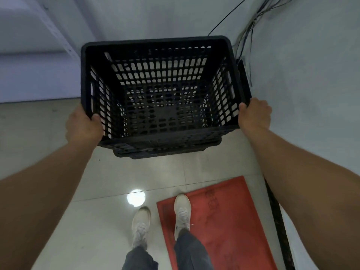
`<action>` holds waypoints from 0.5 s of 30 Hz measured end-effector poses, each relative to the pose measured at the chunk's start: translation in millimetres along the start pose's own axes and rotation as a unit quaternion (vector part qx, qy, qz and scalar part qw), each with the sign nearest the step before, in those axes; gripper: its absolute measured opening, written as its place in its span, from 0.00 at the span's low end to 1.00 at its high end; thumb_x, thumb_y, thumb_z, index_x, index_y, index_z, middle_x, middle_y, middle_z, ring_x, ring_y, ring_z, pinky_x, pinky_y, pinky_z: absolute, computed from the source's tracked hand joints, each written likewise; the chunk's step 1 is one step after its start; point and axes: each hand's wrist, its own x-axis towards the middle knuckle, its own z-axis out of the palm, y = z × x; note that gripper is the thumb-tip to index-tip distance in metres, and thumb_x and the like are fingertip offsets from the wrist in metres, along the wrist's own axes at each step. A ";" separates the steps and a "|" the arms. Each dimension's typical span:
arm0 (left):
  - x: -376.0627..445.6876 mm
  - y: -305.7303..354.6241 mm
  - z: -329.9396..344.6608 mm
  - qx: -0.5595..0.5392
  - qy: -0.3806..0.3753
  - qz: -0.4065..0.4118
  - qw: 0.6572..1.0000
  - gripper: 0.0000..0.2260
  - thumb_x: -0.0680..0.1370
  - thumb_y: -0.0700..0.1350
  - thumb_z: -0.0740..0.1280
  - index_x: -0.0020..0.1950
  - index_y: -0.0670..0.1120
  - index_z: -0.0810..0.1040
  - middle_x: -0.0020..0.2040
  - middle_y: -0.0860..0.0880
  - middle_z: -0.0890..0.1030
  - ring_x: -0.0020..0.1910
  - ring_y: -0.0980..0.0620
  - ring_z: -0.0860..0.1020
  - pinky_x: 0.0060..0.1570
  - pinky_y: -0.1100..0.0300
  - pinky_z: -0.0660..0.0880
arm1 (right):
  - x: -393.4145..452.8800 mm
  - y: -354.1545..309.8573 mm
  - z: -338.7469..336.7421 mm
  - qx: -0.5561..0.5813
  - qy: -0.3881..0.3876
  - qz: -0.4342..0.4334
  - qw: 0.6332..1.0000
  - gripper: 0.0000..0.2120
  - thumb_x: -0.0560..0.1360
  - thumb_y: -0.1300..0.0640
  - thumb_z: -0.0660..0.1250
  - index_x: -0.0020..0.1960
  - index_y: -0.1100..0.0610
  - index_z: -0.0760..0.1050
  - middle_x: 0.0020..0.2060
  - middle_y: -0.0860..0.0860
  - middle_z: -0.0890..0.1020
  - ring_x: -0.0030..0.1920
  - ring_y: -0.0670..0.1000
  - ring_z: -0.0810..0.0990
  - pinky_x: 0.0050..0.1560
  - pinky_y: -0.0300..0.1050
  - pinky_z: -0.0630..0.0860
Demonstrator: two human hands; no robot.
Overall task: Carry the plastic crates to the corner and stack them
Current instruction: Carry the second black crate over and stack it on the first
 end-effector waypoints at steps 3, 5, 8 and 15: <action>15.2 -4.4 15.9 -0.014 -0.004 -0.061 0.998 0.19 0.80 0.46 0.56 0.69 0.39 0.67 0.65 0.35 0.72 0.63 0.35 0.71 0.62 0.45 0.68 | 17.1 -0.6 16.4 -0.003 -0.012 0.013 1.000 0.23 0.82 0.51 0.52 0.71 0.64 0.64 0.68 0.64 0.68 0.68 0.62 0.65 0.66 0.53 0.63; 24.1 -4.7 23.6 -0.022 0.006 -0.116 0.993 0.20 0.81 0.46 0.54 0.69 0.38 0.67 0.66 0.35 0.71 0.64 0.36 0.71 0.64 0.47 0.68 | 26.4 0.8 23.3 0.005 -0.010 0.021 1.000 0.22 0.82 0.53 0.52 0.71 0.64 0.64 0.67 0.64 0.67 0.68 0.62 0.66 0.67 0.51 0.63; 32.5 -5.6 31.5 -0.066 -0.020 -0.221 0.973 0.21 0.81 0.47 0.55 0.71 0.37 0.64 0.70 0.38 0.69 0.67 0.41 0.70 0.60 0.57 0.73 | 36.2 3.3 30.1 0.056 -0.016 0.038 0.998 0.20 0.82 0.56 0.53 0.72 0.61 0.63 0.67 0.64 0.69 0.66 0.61 0.68 0.66 0.51 0.65; 18.6 -6.9 11.1 0.248 -0.079 -0.095 0.961 0.14 0.80 0.48 0.58 0.64 0.45 0.69 0.40 0.51 0.69 0.63 0.55 0.74 0.56 0.70 0.69 | 32.1 6.1 36.9 0.106 0.015 0.043 0.993 0.18 0.81 0.61 0.53 0.70 0.63 0.66 0.65 0.64 0.72 0.65 0.60 0.71 0.68 0.49 0.64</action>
